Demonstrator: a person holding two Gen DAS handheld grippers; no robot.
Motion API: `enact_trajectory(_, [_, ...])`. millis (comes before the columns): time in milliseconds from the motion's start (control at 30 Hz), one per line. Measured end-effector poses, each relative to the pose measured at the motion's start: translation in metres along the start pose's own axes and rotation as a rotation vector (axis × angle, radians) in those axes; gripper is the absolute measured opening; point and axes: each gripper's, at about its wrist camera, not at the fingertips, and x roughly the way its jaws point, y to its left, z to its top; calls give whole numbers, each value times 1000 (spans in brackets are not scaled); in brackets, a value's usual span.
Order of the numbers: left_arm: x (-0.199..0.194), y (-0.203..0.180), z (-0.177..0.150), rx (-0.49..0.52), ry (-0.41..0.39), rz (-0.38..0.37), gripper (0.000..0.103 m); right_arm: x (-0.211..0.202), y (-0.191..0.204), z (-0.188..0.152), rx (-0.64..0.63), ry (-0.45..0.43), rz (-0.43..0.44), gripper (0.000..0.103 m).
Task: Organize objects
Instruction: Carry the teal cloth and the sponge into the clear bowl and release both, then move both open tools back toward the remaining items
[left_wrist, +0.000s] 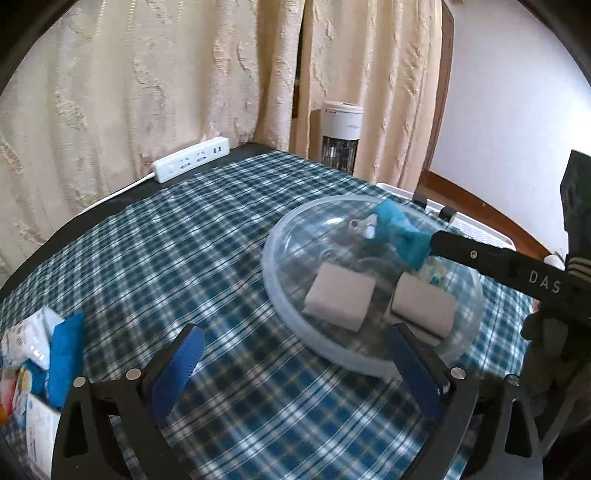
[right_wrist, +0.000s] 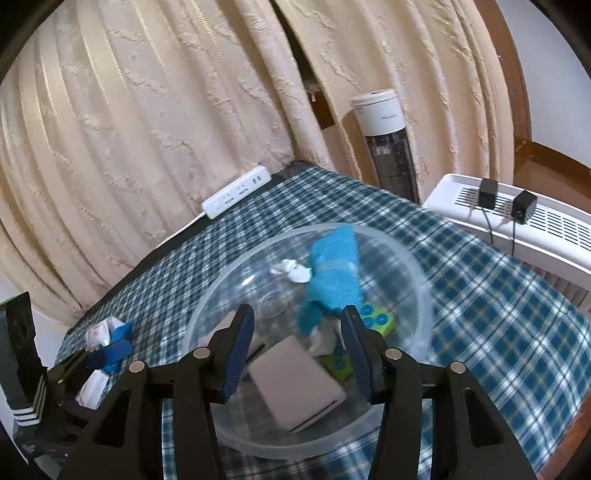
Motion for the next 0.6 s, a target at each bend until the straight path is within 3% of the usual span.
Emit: enact_trajectory(600, [-39, 59, -34, -83, -8, 106, 102, 12, 67, -17, -103, 54, 99, 54])
